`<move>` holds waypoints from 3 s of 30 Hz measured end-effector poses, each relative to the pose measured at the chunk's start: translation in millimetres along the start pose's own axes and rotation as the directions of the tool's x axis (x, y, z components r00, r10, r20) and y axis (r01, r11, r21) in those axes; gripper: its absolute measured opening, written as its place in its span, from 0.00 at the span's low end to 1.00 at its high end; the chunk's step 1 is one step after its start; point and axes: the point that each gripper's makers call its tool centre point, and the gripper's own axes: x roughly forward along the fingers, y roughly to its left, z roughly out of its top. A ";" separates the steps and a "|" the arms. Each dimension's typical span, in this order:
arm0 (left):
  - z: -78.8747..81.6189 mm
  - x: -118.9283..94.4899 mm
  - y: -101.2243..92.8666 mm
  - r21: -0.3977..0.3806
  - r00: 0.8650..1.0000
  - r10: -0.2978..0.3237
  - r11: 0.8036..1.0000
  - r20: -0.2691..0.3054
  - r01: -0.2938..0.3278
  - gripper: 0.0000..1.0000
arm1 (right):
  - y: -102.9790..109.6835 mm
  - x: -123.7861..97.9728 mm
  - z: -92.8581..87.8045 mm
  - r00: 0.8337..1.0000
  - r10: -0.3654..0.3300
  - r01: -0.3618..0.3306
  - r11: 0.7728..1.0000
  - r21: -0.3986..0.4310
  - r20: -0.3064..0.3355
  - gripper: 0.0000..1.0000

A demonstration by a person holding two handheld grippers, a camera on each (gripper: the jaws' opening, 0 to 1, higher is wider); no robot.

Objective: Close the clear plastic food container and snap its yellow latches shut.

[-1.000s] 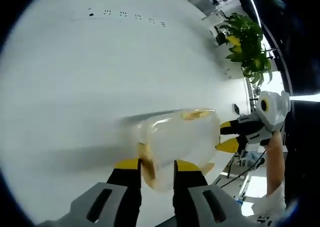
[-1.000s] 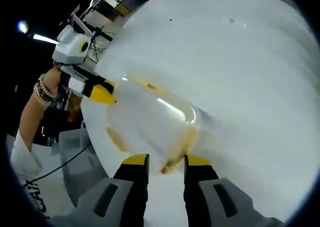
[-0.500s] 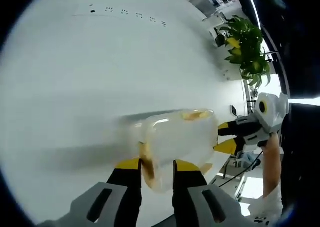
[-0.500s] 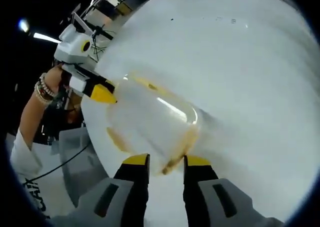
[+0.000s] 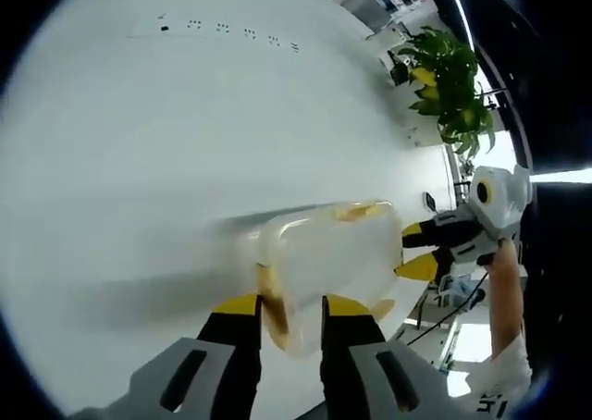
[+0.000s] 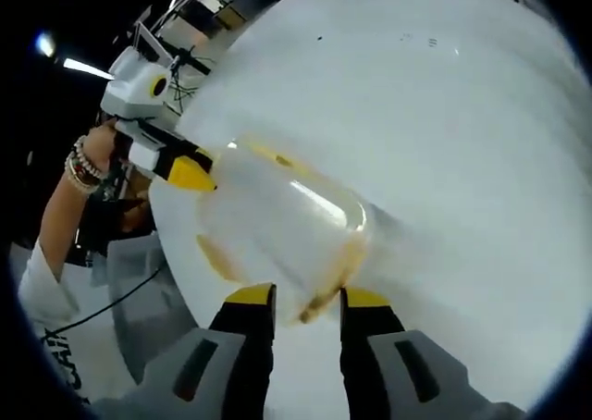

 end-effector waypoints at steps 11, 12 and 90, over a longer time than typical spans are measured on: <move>-3.6 -1.0 -5.7 0.021 1.000 0.007 1.000 0.005 -0.007 0.17 | -0.9 -4.5 13.4 0.983 -0.161 0.149 0.980 -0.128 -0.088 0.25; -3.5 -2.0 -4.9 0.023 1.000 0.009 1.000 0.005 -0.009 0.17 | -1.1 -4.7 13.8 0.982 -0.165 0.153 0.980 -0.129 -0.095 0.25; -5.2 14.1 -95.8 0.586 0.930 -0.154 0.806 0.333 -0.076 0.09 | 39.8 17.4 95.1 0.960 -0.198 0.271 0.831 -0.486 0.197 0.01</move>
